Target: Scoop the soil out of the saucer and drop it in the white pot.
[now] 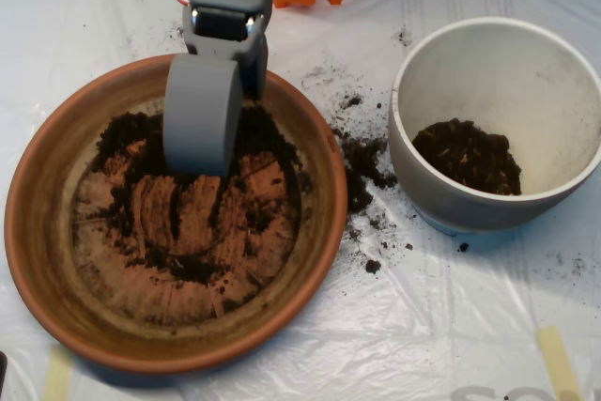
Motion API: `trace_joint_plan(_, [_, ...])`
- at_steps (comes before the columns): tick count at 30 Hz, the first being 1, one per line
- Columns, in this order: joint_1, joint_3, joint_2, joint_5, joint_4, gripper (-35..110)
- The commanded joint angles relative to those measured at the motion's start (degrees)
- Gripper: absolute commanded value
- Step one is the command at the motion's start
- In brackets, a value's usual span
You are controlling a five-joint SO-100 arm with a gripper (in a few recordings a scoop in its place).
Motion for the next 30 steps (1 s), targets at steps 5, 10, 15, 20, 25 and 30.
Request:
trace_joint_plan(5, [2.2,-1.2,-6.3,-1.7,-1.4,61])
trace_joint_plan(10, [3.7,-5.5,-15.9,-1.8,-1.1,62])
trace_joint_plan(15, [4.2,-10.9,-24.0,-1.5,0.7,63])
trace_joint_plan(20, [4.7,-15.1,-30.6,-1.1,2.1,64])
trace_joint_plan(25, [5.4,-19.4,-37.4,-1.4,3.3,64])
trace_joint_plan(30, [5.4,-26.0,-43.6,-2.3,7.3,63])
